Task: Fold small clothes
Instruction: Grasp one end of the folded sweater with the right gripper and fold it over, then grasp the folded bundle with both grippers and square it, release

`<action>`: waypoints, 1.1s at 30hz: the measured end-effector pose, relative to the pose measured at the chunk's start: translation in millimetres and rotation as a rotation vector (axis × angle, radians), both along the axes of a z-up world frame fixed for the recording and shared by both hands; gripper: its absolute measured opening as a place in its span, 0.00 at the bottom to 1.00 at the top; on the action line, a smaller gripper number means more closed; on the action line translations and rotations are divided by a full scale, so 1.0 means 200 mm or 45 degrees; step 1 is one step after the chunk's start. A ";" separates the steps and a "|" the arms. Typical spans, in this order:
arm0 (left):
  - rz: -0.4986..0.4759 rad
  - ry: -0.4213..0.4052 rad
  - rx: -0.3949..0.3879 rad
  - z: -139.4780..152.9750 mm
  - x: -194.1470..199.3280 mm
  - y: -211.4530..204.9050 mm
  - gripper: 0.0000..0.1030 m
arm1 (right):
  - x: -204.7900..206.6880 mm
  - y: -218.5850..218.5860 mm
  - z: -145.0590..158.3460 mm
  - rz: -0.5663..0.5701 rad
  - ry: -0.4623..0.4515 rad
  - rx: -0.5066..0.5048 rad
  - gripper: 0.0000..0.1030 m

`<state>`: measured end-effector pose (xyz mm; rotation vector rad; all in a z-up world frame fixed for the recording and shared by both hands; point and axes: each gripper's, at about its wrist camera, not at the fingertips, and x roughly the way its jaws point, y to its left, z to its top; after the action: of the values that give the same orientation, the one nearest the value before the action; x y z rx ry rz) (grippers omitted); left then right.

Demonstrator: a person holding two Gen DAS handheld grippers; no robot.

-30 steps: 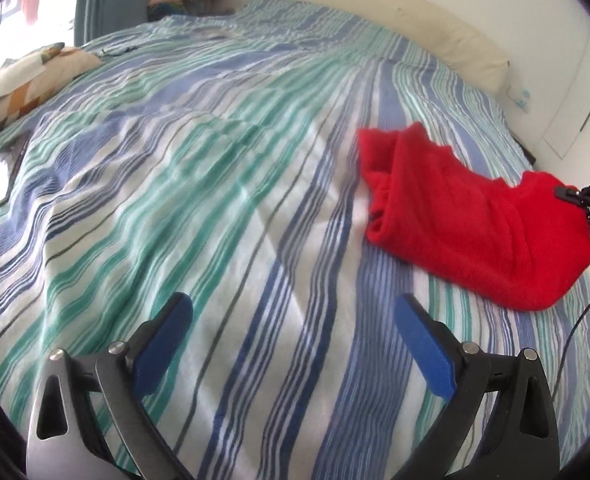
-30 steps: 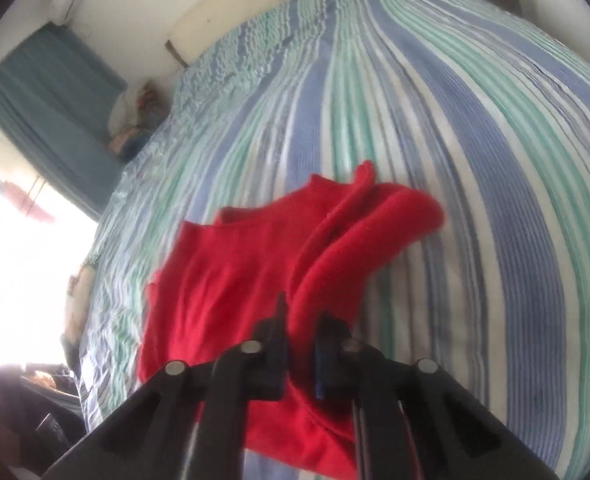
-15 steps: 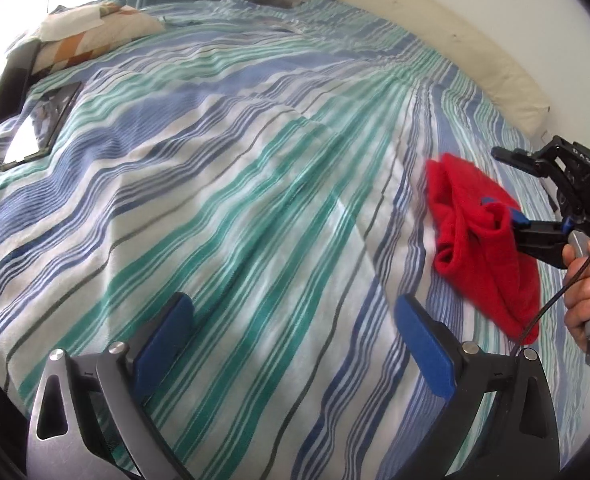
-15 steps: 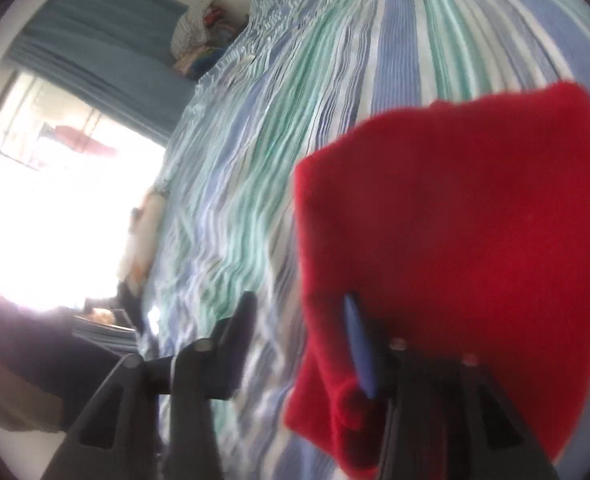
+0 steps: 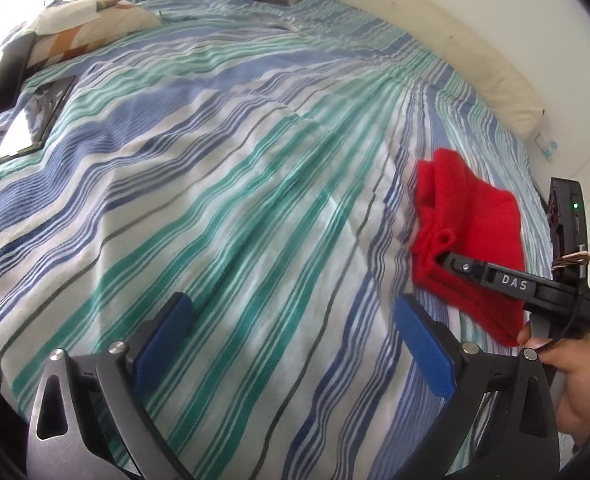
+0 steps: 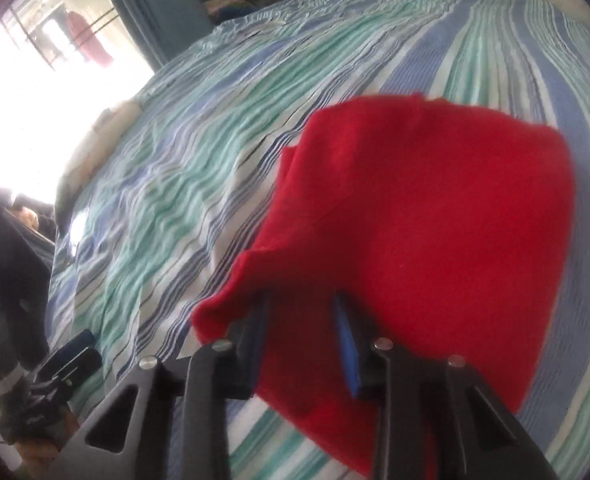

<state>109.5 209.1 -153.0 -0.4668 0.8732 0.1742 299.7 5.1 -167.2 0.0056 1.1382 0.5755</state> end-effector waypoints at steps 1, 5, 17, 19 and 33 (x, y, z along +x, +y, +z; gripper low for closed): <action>-0.001 0.002 0.012 0.00 0.00 0.00 0.98 | -0.02 0.06 -0.06 0.015 -0.005 -0.039 0.30; -0.009 0.003 0.018 0.00 0.00 -0.01 0.98 | -0.08 0.08 0.02 0.028 -0.071 0.000 0.30; -0.214 0.028 0.078 0.05 0.01 -0.21 0.98 | -0.34 -0.38 -0.06 -0.129 -0.113 -0.048 0.31; -0.276 -0.052 -0.008 0.14 0.02 -0.22 0.98 | -0.36 -0.39 -0.02 -0.128 -0.134 -0.012 0.32; -0.608 0.232 0.031 -0.05 1.04 -0.51 0.99 | 0.03 -0.83 0.10 -0.427 -0.059 0.329 0.68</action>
<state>316.8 107.7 -163.7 -0.2112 1.1357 -0.2142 305.7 -160.2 -148.1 0.3964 0.9843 0.4162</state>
